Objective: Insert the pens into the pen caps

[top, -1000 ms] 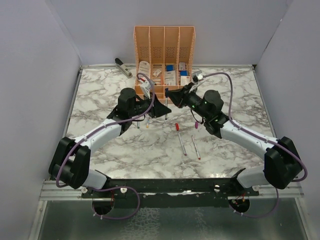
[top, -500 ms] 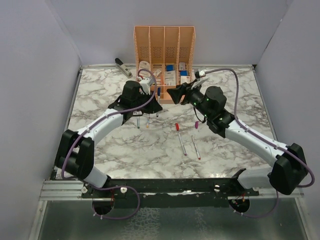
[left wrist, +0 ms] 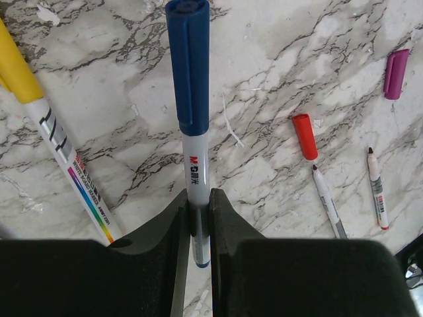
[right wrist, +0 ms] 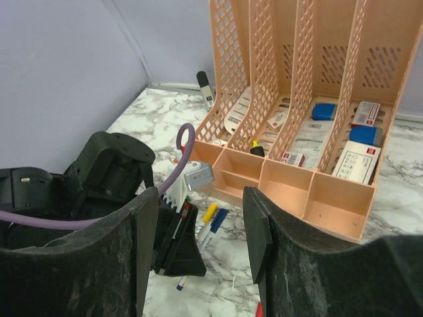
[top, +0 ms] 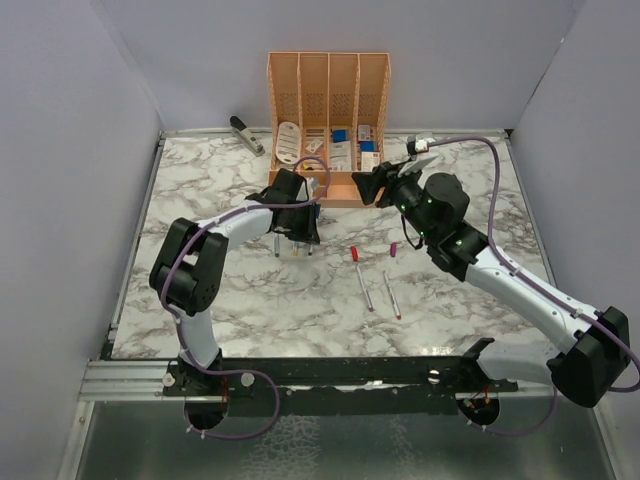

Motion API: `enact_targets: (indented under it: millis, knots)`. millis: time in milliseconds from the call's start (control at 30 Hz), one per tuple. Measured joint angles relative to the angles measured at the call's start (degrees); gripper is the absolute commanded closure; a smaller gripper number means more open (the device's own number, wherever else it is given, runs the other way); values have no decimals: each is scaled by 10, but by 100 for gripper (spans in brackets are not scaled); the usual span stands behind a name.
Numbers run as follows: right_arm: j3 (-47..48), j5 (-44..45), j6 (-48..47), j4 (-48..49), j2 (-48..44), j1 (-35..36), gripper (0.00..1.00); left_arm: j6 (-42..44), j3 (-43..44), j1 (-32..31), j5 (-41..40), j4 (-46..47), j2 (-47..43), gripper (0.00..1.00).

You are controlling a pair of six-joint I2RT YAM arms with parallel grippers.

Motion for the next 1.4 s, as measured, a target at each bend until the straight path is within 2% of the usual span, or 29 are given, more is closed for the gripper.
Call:
enact_targets:
  millis: [200,367,600,1133,1400]
  knots:
    - [-7,6,0,-30,0,0,47,-6,28,-1,-13,-6,30,89]
    - [-21,12,2,-49,-1,0,46,-13,43,0,-25,-6,52,86]
    - [-22,18,2,-76,-1,0,47,-25,49,-1,-37,-9,74,73]
    - [-47,62,14,-186,0,0,49,-34,58,-1,-43,-13,78,70]
    - [-64,58,21,-276,16,0,50,-35,58,-1,-43,-16,72,69]
